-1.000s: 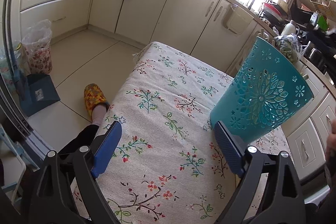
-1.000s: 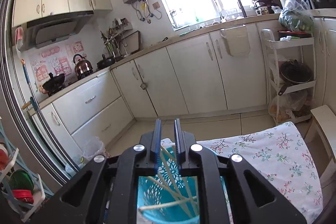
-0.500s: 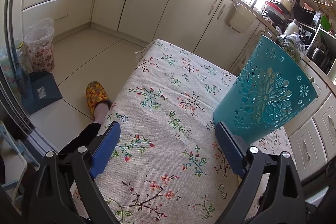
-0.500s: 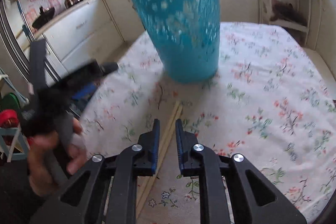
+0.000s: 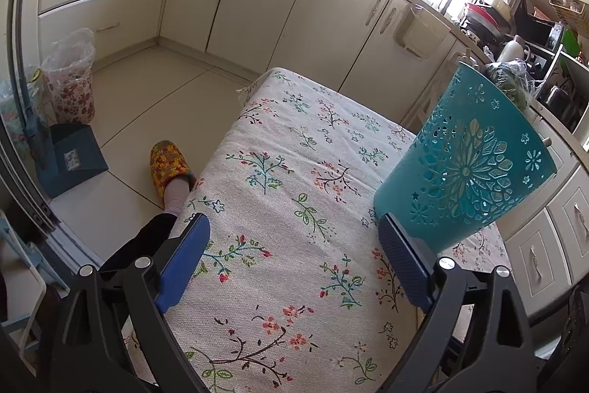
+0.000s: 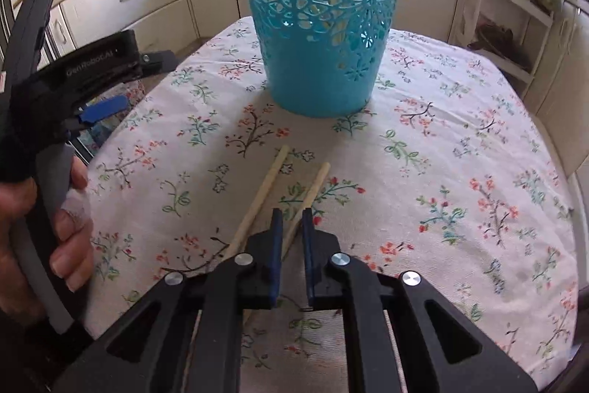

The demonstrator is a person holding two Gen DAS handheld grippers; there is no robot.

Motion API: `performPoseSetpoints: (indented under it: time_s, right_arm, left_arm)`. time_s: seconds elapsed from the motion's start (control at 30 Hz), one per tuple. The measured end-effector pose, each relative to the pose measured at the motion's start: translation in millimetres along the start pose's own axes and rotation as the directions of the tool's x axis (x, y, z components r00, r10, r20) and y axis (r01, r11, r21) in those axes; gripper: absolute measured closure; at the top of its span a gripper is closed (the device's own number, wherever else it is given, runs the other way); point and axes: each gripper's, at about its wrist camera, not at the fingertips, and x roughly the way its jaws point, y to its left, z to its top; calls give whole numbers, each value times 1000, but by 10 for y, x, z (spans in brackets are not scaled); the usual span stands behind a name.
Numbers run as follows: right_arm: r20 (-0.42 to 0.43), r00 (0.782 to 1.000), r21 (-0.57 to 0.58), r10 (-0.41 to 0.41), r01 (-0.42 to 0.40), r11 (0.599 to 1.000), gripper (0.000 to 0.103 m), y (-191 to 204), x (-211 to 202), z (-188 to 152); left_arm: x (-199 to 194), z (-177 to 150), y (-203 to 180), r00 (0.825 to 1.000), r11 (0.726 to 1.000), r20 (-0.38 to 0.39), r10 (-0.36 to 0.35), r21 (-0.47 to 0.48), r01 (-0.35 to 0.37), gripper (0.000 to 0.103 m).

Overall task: Organize utensils
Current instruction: 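Close the left gripper on another chopstick while the right gripper returns to the pile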

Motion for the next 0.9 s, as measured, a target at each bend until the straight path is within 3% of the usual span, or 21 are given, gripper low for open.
performPoseSetpoints:
  time_s: [0.2,0.3,0.4,0.53,0.6,0.67,0.77,0.8,0.9]
  right_arm:
    - [-14,999,34,-48,49,998,93,-342,-66,-10]
    - [-24,999,116,-40,43,992,93,-580,-95,-28]
    - [-15,1000,210,0,4,978,93,-758,-105,-62]
    - [-9,999,272,41,-37,961,93,-847,-101,-68]
    - [-6,999,292,47,-43,956,92,-880,-113,-84]
    - [-3,999,311,53,-50,949,92,-919,-119,-96]
    - [-2,998,334,64,-60,941,91,-957,-130,-101]
    - [-1,998,336,65,-61,940,91,-950,-133,-101]
    - [1,998,323,59,-56,945,87,-919,-135,-94]
  left_arm:
    - [29,-8,-43,1000,1000,-18,1,25,0,14]
    - [49,-41,-204,998,994,-56,13,107,-7,14]
    - [-51,-191,-518,997,968,-81,-5,250,25,14]
    - [-43,-466,-991,987,902,-162,16,427,55,14]
    - [30,-540,-1113,979,886,-196,54,462,43,21]
    - [126,-594,-1177,967,882,-240,84,469,40,35]
    - [175,-677,-1215,963,866,-241,123,500,14,45]
    - [167,-703,-1242,963,860,-240,120,509,20,47]
    - [152,-729,-1276,965,855,-246,95,517,48,70]
